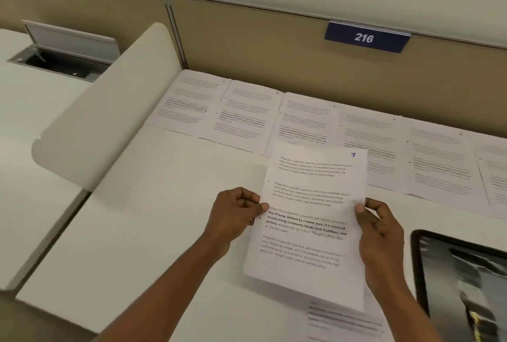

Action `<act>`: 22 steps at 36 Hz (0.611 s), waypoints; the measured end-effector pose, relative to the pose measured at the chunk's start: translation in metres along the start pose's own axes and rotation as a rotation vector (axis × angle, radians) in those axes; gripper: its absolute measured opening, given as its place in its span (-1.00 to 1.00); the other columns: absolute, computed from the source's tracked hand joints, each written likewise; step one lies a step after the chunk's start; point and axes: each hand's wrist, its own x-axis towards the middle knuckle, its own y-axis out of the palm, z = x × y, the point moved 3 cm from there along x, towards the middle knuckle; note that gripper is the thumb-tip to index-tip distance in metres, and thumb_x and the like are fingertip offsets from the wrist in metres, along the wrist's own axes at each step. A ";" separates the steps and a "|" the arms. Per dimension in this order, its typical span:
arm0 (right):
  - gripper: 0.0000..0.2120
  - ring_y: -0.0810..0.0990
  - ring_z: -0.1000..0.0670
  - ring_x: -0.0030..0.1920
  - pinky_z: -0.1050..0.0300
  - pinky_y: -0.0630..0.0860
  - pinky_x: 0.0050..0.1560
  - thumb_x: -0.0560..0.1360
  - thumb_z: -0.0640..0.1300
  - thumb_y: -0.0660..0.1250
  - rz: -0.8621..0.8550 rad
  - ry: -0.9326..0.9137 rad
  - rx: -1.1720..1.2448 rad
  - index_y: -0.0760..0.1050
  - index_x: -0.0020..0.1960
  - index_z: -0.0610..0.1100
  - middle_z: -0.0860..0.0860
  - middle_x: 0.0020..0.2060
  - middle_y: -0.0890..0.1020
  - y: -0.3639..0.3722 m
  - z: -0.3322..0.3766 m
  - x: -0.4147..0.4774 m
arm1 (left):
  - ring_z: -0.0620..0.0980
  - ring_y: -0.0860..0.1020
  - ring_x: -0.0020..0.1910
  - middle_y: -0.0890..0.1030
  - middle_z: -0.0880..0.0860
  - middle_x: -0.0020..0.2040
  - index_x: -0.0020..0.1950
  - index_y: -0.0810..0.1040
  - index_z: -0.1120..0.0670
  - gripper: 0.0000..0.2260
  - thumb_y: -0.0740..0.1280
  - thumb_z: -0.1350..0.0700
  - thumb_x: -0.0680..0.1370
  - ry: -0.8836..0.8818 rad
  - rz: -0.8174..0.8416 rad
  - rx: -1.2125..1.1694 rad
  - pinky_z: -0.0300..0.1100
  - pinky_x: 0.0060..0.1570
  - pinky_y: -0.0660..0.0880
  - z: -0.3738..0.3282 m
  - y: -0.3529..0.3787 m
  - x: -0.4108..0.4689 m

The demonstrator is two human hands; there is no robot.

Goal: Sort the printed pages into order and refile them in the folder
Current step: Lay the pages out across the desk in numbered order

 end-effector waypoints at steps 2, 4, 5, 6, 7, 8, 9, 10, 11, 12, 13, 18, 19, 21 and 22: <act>-0.93 0.71 -0.15 0.08 -0.22 0.63 0.16 0.68 -0.05 0.34 -0.006 0.018 -0.007 0.61 0.10 0.03 0.06 -0.02 0.77 0.038 0.000 -0.010 | -0.07 0.66 -0.26 0.73 0.09 -0.22 -0.02 0.65 0.15 -0.79 0.63 0.13 0.48 0.023 -0.032 0.072 -0.17 -0.18 0.62 -0.001 -0.038 0.009; -0.95 0.72 -0.10 0.05 -0.13 0.61 0.11 0.66 -0.06 0.37 -0.010 0.025 0.001 0.61 0.09 0.02 0.10 -0.08 0.77 0.076 0.003 -0.021 | -0.15 0.64 -0.31 0.72 0.01 -0.25 -0.05 0.66 0.09 -0.81 0.63 0.10 0.47 0.040 -0.082 0.160 -0.18 -0.20 0.61 -0.002 -0.076 0.018; -0.96 0.72 -0.05 0.01 -0.07 0.61 0.07 0.65 -0.07 0.38 -0.010 0.028 0.005 0.62 0.08 0.02 0.12 -0.12 0.76 0.096 0.005 -0.026 | -0.19 0.63 -0.34 0.71 -0.01 -0.26 -0.07 0.65 0.07 -0.81 0.63 0.09 0.47 0.048 -0.114 0.200 -0.24 -0.24 0.57 -0.003 -0.095 0.022; -0.97 0.72 -0.01 -0.05 -0.02 0.61 0.01 0.64 -0.08 0.40 -0.008 0.030 0.013 0.62 0.07 0.01 0.11 -0.15 0.76 0.116 0.007 -0.030 | -0.22 0.62 -0.35 0.71 -0.02 -0.27 -0.09 0.65 0.04 -0.82 0.63 0.08 0.47 0.060 -0.149 0.238 -0.32 -0.27 0.53 -0.004 -0.113 0.026; -0.98 0.70 0.02 -0.11 0.03 0.60 -0.05 0.63 -0.09 0.42 -0.005 0.032 0.023 0.62 0.05 0.00 0.08 -0.18 0.75 0.135 0.008 -0.035 | -0.23 0.62 -0.35 0.71 -0.03 -0.27 -0.10 0.65 0.03 -0.82 0.63 0.07 0.47 0.070 -0.182 0.272 -0.37 -0.29 0.50 -0.006 -0.131 0.031; -0.98 0.68 0.04 -0.17 0.05 0.57 -0.11 0.62 -0.09 0.44 0.001 0.030 0.027 0.62 0.04 -0.01 0.04 -0.20 0.75 0.154 0.010 -0.038 | -0.22 0.62 -0.33 0.70 -0.03 -0.27 -0.11 0.65 0.02 -0.82 0.64 0.07 0.47 0.076 -0.212 0.298 -0.38 -0.30 0.49 -0.007 -0.149 0.035; -0.97 0.66 0.06 -0.21 0.07 0.55 -0.15 0.61 -0.10 0.46 0.007 0.027 0.022 0.63 0.03 -0.02 0.01 -0.21 0.74 0.173 0.010 -0.041 | -0.20 0.63 -0.31 0.70 -0.03 -0.27 -0.12 0.65 0.02 -0.82 0.64 0.06 0.47 0.077 -0.238 0.316 -0.35 -0.28 0.50 -0.008 -0.166 0.040; -0.96 0.64 0.07 -0.24 0.09 0.53 -0.18 0.59 -0.10 0.47 0.013 0.025 0.011 0.63 0.02 -0.02 0.00 -0.22 0.73 0.192 0.009 -0.042 | -0.16 0.65 -0.29 0.70 -0.04 -0.28 -0.12 0.65 0.03 -0.82 0.64 0.06 0.46 0.072 -0.262 0.328 -0.29 -0.25 0.53 -0.007 -0.183 0.044; -0.95 0.62 0.07 -0.26 0.11 0.52 -0.19 0.59 -0.10 0.49 0.021 0.026 0.000 0.63 0.01 -0.03 0.01 -0.22 0.73 0.209 0.009 -0.044 | -0.12 0.66 -0.26 0.70 -0.04 -0.28 -0.13 0.65 0.02 -0.81 0.64 0.06 0.46 0.066 -0.289 0.342 -0.22 -0.21 0.57 -0.007 -0.199 0.049; -0.94 0.61 0.05 -0.27 0.09 0.53 -0.19 0.58 -0.09 0.50 0.031 0.027 -0.015 0.62 0.01 -0.02 0.02 -0.23 0.72 0.226 0.008 -0.044 | -0.10 0.67 -0.25 0.70 -0.05 -0.28 -0.14 0.65 0.01 -0.81 0.64 0.05 0.45 0.059 -0.319 0.363 -0.15 -0.17 0.61 -0.006 -0.214 0.054; -0.93 0.61 0.04 -0.27 0.05 0.55 -0.18 0.57 -0.08 0.51 0.042 0.032 -0.032 0.62 0.00 -0.01 0.03 -0.24 0.72 0.242 0.007 -0.044 | -0.08 0.68 -0.23 0.69 -0.06 -0.29 -0.15 0.65 0.00 -0.81 0.65 0.04 0.44 0.053 -0.349 0.386 -0.08 -0.13 0.64 -0.005 -0.229 0.059; -0.89 0.70 0.00 -0.21 -0.15 0.69 -0.03 0.54 -0.06 0.54 0.114 0.051 -0.133 0.60 -0.05 0.01 0.07 -0.27 0.72 0.313 0.000 -0.041 | -0.03 0.65 -0.19 0.68 -0.09 -0.22 -0.17 0.61 -0.04 -0.77 0.65 0.00 0.43 0.013 -0.488 0.546 -0.07 -0.13 0.61 -0.006 -0.287 0.080; -0.88 0.71 -0.01 -0.20 -0.17 0.69 -0.03 0.53 -0.05 0.54 0.128 0.057 -0.157 0.60 -0.06 0.01 0.07 -0.28 0.72 0.324 -0.003 -0.040 | -0.02 0.64 -0.17 0.68 -0.08 -0.18 -0.15 0.61 -0.05 -0.78 0.64 -0.01 0.44 0.000 -0.513 0.597 -0.11 -0.15 0.57 -0.006 -0.295 0.083; -0.87 0.72 -0.03 -0.19 -0.20 0.69 -0.04 0.52 -0.04 0.55 0.152 0.070 -0.196 0.60 -0.09 0.03 0.07 -0.28 0.71 0.344 -0.010 -0.038 | 0.03 0.62 -0.13 0.69 -0.03 -0.10 -0.08 0.61 -0.04 -0.79 0.62 -0.01 0.47 -0.026 -0.551 0.673 -0.12 -0.14 0.49 -0.007 -0.307 0.089; -0.86 0.73 -0.03 -0.18 -0.21 0.69 -0.04 0.50 -0.03 0.56 0.159 0.082 -0.209 0.60 -0.10 0.03 0.07 -0.29 0.72 0.352 -0.013 -0.037 | 0.07 0.62 -0.10 0.69 0.00 -0.06 -0.04 0.61 -0.03 -0.80 0.60 -0.01 0.49 -0.038 -0.555 0.709 -0.12 -0.12 0.46 -0.006 -0.312 0.093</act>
